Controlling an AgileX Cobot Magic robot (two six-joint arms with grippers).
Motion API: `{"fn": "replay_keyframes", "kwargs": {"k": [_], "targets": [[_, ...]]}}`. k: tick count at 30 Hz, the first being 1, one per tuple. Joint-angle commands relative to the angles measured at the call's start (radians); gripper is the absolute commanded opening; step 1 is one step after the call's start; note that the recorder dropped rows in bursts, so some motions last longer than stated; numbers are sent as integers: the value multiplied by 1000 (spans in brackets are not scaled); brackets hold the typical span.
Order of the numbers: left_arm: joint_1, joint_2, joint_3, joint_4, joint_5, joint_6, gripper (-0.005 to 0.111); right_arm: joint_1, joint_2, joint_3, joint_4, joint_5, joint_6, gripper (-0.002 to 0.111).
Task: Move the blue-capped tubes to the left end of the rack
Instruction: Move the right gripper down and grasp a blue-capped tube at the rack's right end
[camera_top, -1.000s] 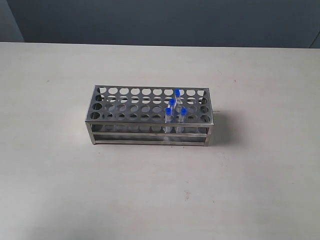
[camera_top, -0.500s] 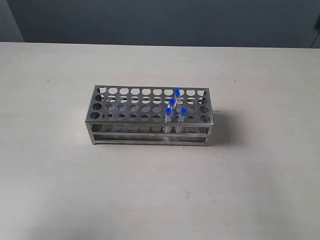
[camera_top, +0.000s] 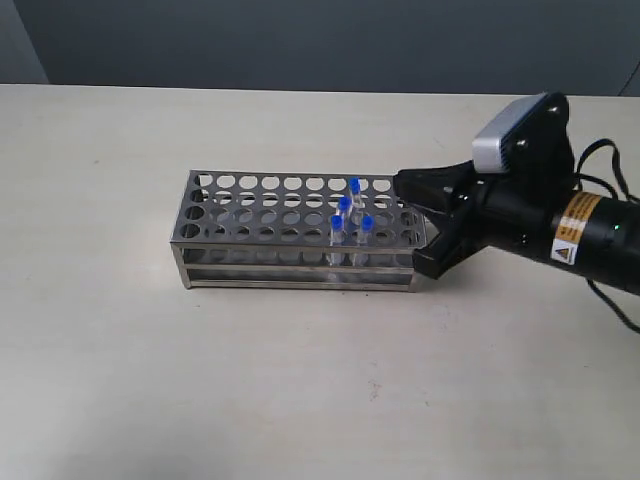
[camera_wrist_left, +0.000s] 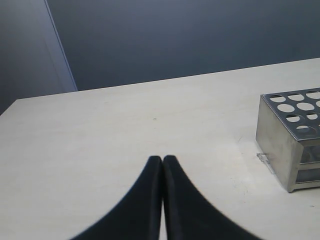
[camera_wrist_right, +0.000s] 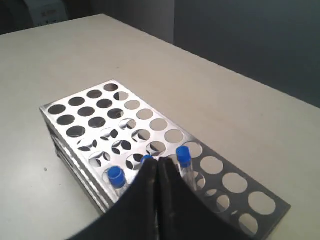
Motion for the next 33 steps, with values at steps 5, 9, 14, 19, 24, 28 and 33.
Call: {"fn": "replay_keyframes", "kwargs": {"k": [5,9,14,19,24,28,33], "targets": [[-4,-5,-3,1,0,0,1,35,96,14,73,-43,-98,1],[-4,-5,-3,1,0,0,1,35,108,14,5,-54,-147,30],[-4,-5,-3,1,0,0,1,35,108,14,42,-62,-159,56],[-4,-5,-3,1,0,0,1,35,108,12,86,-58,-159,55],[-4,-5,-3,1,0,0,1,35,129,-15,89,-53,-159,55],[-4,-5,-3,1,0,0,1,43,218,-39,89,-99,-159,55],[-4,-5,-3,1,0,0,1,43,308,-39,93,-194,-159,55]]}}
